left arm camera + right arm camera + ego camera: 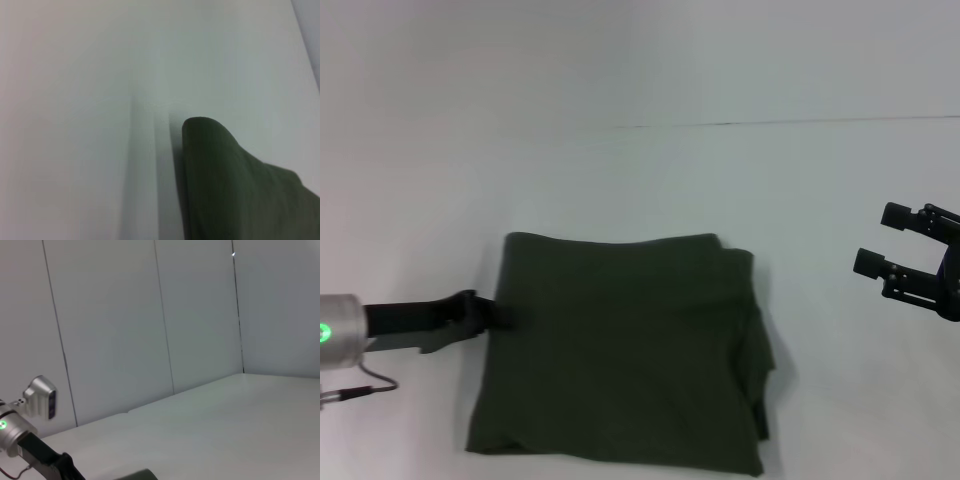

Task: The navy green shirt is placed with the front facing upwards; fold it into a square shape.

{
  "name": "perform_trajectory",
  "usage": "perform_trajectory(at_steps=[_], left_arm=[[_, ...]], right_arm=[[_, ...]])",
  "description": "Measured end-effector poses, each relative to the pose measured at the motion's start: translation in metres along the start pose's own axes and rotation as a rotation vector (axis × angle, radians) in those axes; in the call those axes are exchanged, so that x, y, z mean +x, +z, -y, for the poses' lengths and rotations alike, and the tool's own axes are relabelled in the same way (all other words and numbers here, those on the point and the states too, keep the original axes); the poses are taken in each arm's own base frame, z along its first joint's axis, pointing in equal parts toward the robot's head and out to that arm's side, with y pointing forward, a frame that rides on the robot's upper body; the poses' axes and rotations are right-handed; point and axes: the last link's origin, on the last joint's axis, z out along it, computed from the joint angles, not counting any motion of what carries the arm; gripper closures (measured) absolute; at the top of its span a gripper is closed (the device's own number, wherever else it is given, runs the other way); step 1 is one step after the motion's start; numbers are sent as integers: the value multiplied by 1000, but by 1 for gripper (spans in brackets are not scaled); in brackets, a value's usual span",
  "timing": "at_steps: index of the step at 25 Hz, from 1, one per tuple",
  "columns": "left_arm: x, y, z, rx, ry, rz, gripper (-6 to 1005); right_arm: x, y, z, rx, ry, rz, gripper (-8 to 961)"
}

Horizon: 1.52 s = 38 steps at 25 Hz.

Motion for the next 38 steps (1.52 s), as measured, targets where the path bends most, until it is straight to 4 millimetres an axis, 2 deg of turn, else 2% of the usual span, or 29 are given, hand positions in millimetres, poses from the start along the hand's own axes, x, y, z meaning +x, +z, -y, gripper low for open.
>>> perform_trajectory(at_steps=[3,11,16,19,26,30,32,35,38], left_arm=[[-1,-14,7,-28,-31,-45,940],[-3,-15,7,-44,-43,-45,938],[-4,-15,7,-52,-15,-54,900],[-2,-18,5,-68,17,-74,723],[10,-37,1,-60,177,-120,578],[21,-54,-6,-63,359,-215,495],[23,-60,-13,-91,469,-257,400],[13,-63,-31,-202,705,-310,258],[-5,-63,-37,-262,907,-364,139]], right_arm=[[0,1,0,-1,0,2,128],[0,4,-1,-9,10,8,129],[1,4,-1,-11,11,7,128],[1,6,-2,-18,14,7,129],[1,7,-2,-24,18,10,127],[1,12,-5,-42,36,27,125],[-1,15,-5,-56,46,33,124],[0,21,-9,-92,58,15,123],[6,25,-19,-156,42,-26,122]])
